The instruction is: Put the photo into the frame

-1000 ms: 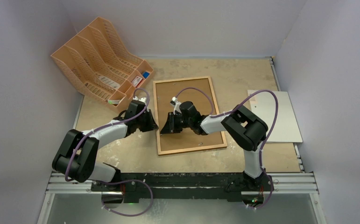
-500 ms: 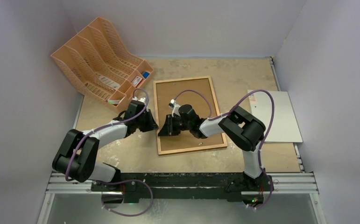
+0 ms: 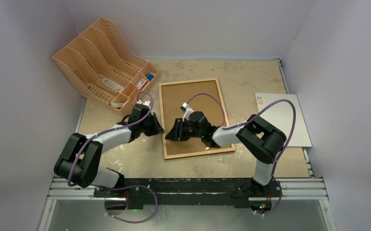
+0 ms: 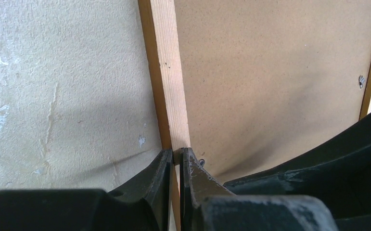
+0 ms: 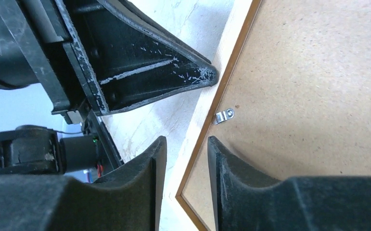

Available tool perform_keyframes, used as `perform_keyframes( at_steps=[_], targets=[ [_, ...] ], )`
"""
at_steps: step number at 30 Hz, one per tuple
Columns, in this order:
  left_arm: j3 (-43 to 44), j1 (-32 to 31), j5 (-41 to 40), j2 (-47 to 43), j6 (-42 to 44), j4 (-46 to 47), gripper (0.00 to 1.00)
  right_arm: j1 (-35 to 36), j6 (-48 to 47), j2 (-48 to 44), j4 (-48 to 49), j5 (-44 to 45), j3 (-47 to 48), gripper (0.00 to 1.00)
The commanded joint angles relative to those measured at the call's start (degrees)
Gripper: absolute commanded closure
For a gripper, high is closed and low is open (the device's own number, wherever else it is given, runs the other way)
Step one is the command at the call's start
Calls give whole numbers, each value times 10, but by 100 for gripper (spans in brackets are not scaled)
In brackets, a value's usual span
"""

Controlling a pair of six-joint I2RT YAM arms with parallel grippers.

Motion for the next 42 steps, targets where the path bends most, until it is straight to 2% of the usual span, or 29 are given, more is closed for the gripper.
perform_keyframes(
  at_steps=[1, 12, 31, 42],
  targets=[
    [-20, -8, 3, 25, -1, -21, 92, 2, 33, -16, 8, 55, -21, 59],
    [-22, -8, 8, 29, 0, -22, 100, 2, 38, 30, 16, 50, 3, 57],
    [-20, -8, 11, 35, 3, -24, 100, 8, 52, 66, 59, 60, -5, 57],
    [-20, -8, 12, 42, 6, -23, 100, 16, 62, 85, 61, 111, -7, 59]
  ],
)
